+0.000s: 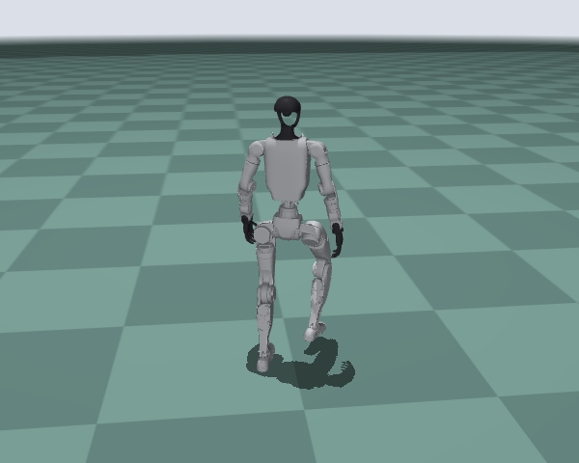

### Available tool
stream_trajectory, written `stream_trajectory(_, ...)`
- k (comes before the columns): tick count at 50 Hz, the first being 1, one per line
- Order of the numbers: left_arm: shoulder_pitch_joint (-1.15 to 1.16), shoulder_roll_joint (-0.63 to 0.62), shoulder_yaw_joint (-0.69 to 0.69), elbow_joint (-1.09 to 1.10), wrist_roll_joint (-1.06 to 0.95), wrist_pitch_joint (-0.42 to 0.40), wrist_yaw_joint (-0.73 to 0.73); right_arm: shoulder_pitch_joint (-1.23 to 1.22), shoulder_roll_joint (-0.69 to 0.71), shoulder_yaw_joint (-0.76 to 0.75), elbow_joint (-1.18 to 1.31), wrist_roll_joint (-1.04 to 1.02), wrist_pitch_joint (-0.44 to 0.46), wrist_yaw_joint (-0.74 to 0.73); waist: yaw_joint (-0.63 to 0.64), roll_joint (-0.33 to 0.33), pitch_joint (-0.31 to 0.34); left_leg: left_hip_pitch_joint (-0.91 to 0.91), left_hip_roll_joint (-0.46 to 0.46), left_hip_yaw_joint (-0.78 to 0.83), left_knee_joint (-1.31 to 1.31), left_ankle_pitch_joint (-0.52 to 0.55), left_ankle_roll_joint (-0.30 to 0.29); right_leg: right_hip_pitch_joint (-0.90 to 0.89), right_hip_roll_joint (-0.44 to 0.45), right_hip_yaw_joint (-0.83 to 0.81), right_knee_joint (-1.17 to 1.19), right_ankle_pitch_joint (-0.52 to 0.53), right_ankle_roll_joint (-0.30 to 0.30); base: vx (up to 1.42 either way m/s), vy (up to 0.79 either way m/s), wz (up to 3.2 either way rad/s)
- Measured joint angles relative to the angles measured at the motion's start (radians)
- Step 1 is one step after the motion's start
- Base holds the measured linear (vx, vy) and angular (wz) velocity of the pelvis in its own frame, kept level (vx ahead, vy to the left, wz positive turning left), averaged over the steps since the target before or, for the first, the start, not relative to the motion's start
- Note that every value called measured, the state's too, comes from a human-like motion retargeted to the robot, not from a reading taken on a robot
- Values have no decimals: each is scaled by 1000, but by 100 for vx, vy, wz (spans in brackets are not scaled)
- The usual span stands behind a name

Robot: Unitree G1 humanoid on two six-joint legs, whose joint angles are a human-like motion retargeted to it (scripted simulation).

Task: Run

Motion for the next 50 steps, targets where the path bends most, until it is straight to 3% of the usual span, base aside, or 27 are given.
stream_trajectory(11, -35, -2, 23, 17, -86, 14, -67, 48, -38, 31, -94, -13, -42, 71, 48, -75, -68, -23, -20, 210, -135, 120, -23, 293, -171, -183, -15, -113, -56, -24, -2, -103)
stream_trajectory(15, -5, -20, 17, 22, -58, 17, -100, 14, -38, 62, -167, -37, -60, 61, 76, -73, -81, -7, -14, 299, -162, 145, -28, 418, -176, -227, -141, -124, -34, -14, -13, -118)
stream_trajectory(17, 7, -25, 23, 20, -30, 16, -109, -12, -36, 83, -205, -62, -63, 54, 87, -44, -86, -12, 20, 339, -150, 144, -34, 476, -122, -248, -257, -118, -28, -11, -16, -107)
stream_trajectory(20, 29, -37, 23, 12, -6, 9, -113, -43, -31, 113, -246, -92, -73, 50, 91, -47, -84, -27, 23, 388, -108, 145, -40, 493, -111, -221, -320, -157, -16, -12, -17, -88)
stream_trajectory(23, 40, -42, 36, -6, 8, -1, -113, -78, -32, 139, -282, -105, -77, 51, 91, -3, -82, -81, 92, 425, -16, 119, -48, 505, -34, -210, -426, -130, -24, -9, -14, -80)
stream_trajectory(28, 55, -46, 45, -40, -2, -18, -107, -109, -50, 160, -327, -87, -82, 59, 82, 34, -50, -165, 155, 451, 142, 95, -45, 469, 6, -167, -444, -121, -31, -6, -9, -71)
stream_trajectory(32, 64, -52, 45, -55, -23, -22, -106, -103, -81, 150, -346, -31, -80, 56, 72, 91, -29, -268, 199, 380, 249, 83, -74, 418, 69, -117, -444, -110, -44, 2, -2, -86)
stream_trajectory(37, 60, -47, 33, -65, -50, -21, -79, -45, -114, 90, -352, 82, -78, 16, 9, 147, -35, -300, 175, 345, 186, 71, -72, 315, 115, -47, -387, -102, -41, 10, 5, -72)
stream_trajectory(45, -2, -5, 36, -47, -38, -10, 11, 88, -88, -34, -320, 248, -73, -50, -171, 130, -11, -162, 19, 386, -140, 115, -42, -37, -53, -33, 155, -56, -26, 21, 6, -46)
stream_trajectory(50, -88, 27, 47, -56, -4, -20, 76, 144, -46, -59, -288, 283, -65, -54, -257, 120, 2, -101, -30, 388, -268, 131, -44, -244, -73, -10, 282, -41, -5, 37, -2, -39)
